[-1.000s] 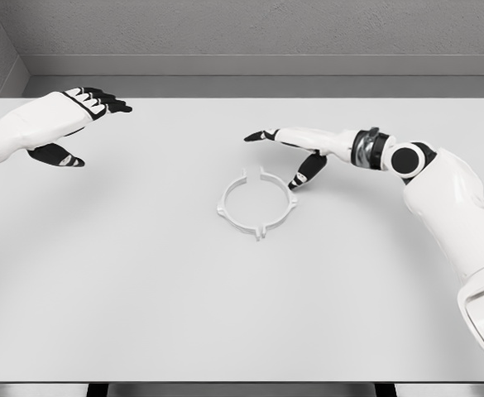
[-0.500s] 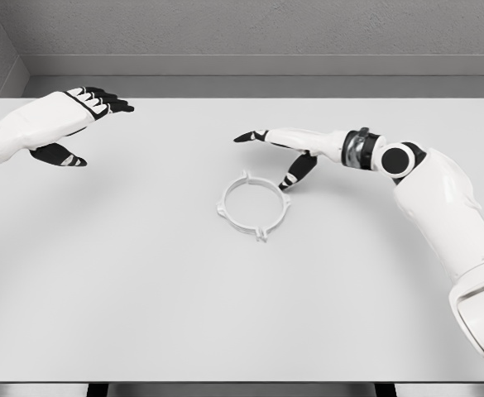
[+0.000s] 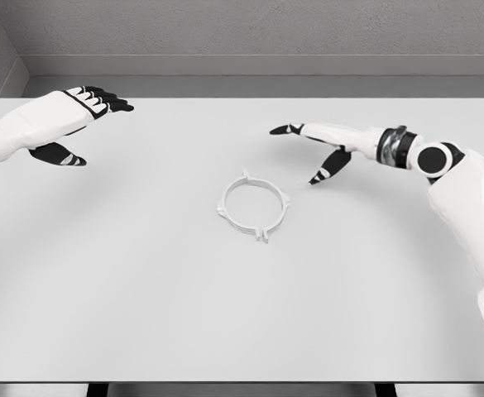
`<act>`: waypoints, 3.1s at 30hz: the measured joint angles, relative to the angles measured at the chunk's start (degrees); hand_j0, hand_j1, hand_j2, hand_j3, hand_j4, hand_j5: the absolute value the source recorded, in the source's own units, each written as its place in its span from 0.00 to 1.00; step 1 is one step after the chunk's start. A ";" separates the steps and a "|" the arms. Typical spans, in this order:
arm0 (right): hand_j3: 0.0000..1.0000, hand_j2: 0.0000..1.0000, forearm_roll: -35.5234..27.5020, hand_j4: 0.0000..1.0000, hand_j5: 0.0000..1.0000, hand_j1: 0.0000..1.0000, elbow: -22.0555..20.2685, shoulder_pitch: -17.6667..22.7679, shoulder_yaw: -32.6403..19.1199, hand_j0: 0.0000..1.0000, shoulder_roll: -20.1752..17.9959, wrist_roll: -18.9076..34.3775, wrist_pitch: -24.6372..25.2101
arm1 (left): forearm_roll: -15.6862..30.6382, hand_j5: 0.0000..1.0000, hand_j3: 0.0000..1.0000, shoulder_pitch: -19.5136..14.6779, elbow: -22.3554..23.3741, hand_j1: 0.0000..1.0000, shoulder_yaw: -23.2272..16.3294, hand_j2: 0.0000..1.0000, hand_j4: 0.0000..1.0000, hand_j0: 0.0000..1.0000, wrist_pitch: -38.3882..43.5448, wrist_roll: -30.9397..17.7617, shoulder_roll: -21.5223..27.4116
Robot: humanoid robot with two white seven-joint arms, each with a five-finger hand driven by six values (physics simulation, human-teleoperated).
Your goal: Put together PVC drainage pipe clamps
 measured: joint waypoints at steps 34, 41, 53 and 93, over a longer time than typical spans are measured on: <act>1.00 1.00 -0.01 1.00 1.00 1.00 -20.50 5.45 6.50 1.00 -7.59 0.00 0.00 | 0.03 1.00 1.00 0.00 -1.24 1.00 0.09 1.00 1.00 1.00 0.00 0.00 0.20; 1.00 1.00 -0.01 1.00 1.00 1.00 -23.47 5.98 10.08 1.00 -7.09 0.00 -0.01 | 0.04 1.00 1.00 0.00 -1.31 1.00 0.08 1.00 1.00 1.00 0.00 0.00 0.14; 1.00 1.00 -0.02 1.00 1.00 1.00 -24.74 5.54 10.90 1.00 -6.50 0.00 0.00 | 0.02 1.00 1.00 0.00 -1.32 1.00 0.08 1.00 1.00 1.00 0.00 0.00 0.12; 1.00 1.00 0.03 1.00 1.00 1.00 -24.86 5.97 4.64 1.00 -8.24 0.01 -0.03 | 1.48 1.00 1.00 0.00 -2.02 1.00 0.67 1.00 1.00 1.00 0.00 0.00 0.97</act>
